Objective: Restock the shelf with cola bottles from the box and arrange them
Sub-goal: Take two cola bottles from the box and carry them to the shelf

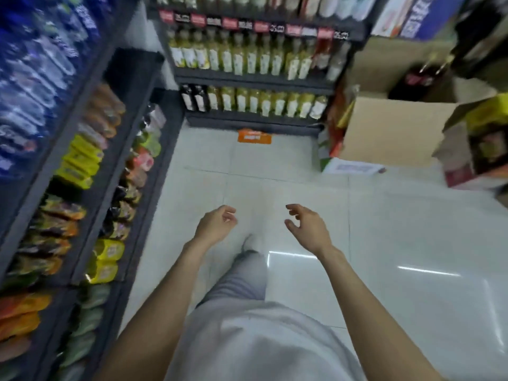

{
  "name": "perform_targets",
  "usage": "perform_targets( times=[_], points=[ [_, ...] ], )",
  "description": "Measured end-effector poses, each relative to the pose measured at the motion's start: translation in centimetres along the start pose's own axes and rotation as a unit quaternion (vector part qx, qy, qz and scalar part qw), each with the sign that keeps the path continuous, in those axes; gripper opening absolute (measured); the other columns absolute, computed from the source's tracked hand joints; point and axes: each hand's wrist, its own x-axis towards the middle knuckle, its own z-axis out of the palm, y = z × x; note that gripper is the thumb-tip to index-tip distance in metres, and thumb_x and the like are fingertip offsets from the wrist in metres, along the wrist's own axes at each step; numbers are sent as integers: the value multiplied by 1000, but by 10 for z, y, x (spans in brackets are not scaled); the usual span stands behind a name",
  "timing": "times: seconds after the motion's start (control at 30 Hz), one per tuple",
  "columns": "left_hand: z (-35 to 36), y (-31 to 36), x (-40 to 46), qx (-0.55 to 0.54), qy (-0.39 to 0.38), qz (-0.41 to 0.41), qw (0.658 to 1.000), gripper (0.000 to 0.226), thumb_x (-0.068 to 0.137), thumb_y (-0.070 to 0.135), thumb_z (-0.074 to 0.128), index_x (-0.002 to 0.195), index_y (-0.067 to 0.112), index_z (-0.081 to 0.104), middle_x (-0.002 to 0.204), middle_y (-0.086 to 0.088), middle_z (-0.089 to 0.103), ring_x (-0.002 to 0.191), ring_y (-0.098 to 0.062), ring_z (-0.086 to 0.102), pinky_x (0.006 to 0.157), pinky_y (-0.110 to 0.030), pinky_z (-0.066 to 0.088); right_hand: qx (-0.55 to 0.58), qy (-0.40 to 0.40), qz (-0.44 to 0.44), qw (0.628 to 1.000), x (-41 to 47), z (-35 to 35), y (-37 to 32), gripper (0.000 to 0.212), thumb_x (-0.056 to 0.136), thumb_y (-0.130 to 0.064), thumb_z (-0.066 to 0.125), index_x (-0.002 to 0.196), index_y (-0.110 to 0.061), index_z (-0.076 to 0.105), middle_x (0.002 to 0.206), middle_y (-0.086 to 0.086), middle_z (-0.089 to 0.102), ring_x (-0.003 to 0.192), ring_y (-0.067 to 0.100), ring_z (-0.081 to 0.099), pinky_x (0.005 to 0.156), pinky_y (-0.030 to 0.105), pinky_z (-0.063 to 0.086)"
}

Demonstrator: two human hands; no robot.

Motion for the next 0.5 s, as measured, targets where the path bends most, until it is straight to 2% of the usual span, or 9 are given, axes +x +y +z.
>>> perform_targets(
  times=[0.07,0.13,0.27,0.4,0.5],
  points=[
    [17,25,35,-11,-59,-27,998,27,90,18,60,117,14,61,112,-5,66,99,-19,60,86,-26,43,9,4,54,998,19,-22,29,34,92,-22,54,125,-19,56,115,0,66,106,20,60,89,32,46],
    [34,50,70,-11,-78,-36,996,29,91,18,58,120,14,59,116,-7,64,101,-19,58,84,-25,41,9,19,85,996,44,-46,57,32,92,-22,53,124,-19,57,113,-1,67,105,20,61,88,32,46],
    [72,109,143,2,-67,-30,997,31,92,17,56,123,14,59,119,-6,64,104,-17,58,83,-21,40,-20,4,136,990,105,-101,117,38,92,-23,52,130,-18,53,120,0,64,109,22,58,88,31,45],
    [101,196,216,4,-77,-2,997,31,92,14,55,123,13,58,120,-7,63,108,-19,60,87,-23,42,-44,-33,181,982,163,-172,177,43,94,-26,52,136,-17,47,130,2,58,115,23,54,90,31,44],
    [117,270,266,6,-52,32,998,30,92,11,55,121,13,59,119,-4,64,108,-18,60,93,-26,44,-21,-8,203,979,205,-228,216,40,93,-25,53,132,-17,50,126,2,60,113,22,56,91,33,45]
  ],
)
